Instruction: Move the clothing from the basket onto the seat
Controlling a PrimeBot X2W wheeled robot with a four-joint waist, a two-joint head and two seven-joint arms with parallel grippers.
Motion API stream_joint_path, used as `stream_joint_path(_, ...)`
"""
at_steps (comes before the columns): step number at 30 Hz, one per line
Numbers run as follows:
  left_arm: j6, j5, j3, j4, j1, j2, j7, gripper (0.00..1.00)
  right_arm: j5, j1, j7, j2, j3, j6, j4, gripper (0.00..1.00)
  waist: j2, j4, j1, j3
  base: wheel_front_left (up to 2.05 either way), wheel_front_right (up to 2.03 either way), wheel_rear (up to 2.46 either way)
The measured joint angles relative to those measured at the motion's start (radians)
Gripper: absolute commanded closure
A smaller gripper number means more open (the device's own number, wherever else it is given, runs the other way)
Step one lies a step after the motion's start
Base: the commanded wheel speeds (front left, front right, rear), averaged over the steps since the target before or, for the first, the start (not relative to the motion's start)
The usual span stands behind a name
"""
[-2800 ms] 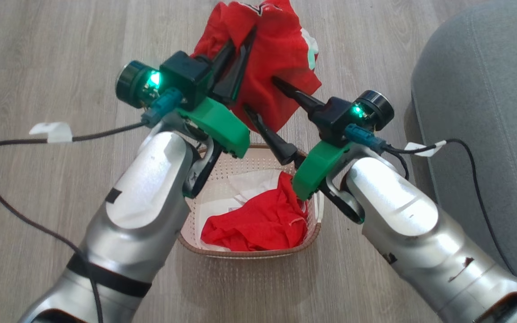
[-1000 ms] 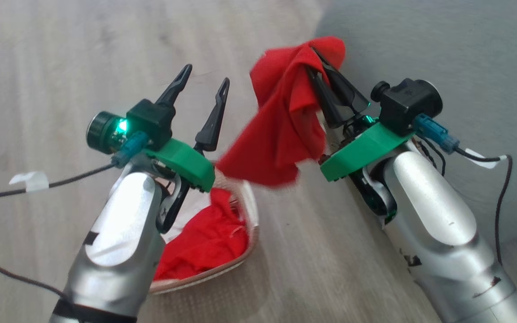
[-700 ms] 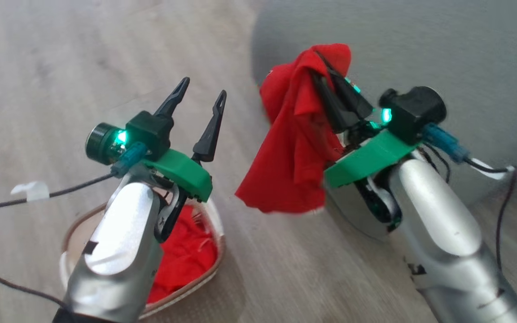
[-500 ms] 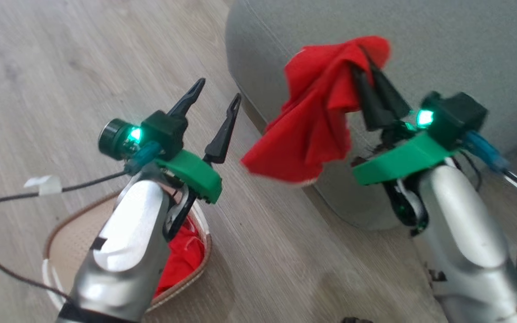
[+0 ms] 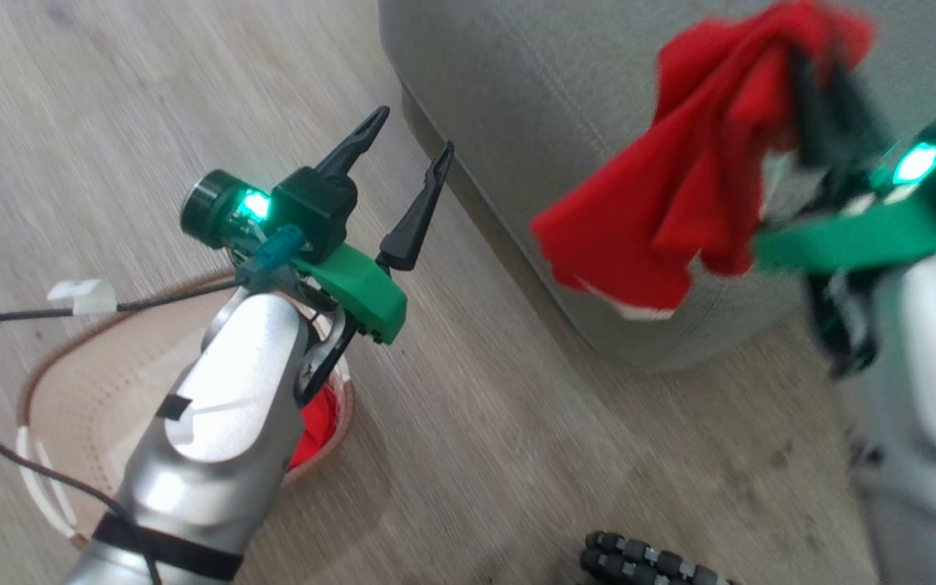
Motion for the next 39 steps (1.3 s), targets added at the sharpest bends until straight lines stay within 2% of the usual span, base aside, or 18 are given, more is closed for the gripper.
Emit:
stream_joint_path(7,0.0,0.0,-0.025,-0.03,-0.033,0.054,0.0,0.0,-0.029,-0.223,0.0,-0.075,-0.122,0.0,0.095,1.0,0.0,0.002,0.0001,0.095,0.0,0.0,0.0)
stream_joint_path(18,0.0,0.0,-0.058,-0.091,-0.075,0.123,0.007,0.0,-0.097,-0.538,0.0,-0.192,-0.312,0.0,0.31,1.0,0.0,0.023,0.0001,0.258,0.0,0.0,0.0)
stream_joint_path(25,0.0,0.0,-0.105,-0.142,-0.125,0.146,0.03,0.0,-0.136,-0.673,0.0,-0.297,-0.475,0.0,0.501,1.0,-0.0001,0.08,0.0,0.36,0.0,0.0,0.0)
stream_joint_path(33,0.0,-0.007,-0.149,-0.193,-0.167,0.183,0.039,0.0,-0.228,-0.78,0.005,-0.394,-0.667,0.0,0.657,1.0,-0.0001,0.154,0.0001,0.473,0.0,0.0,0.0)
stream_joint_path(39,0.0,-0.019,-0.175,-0.226,-0.193,0.191,0.035,0.0,-0.288,-0.789,0.056,-0.406,-0.793,0.0,0.76,1.0,-0.0001,0.204,0.0,0.531,0.0,0.0,0.0)
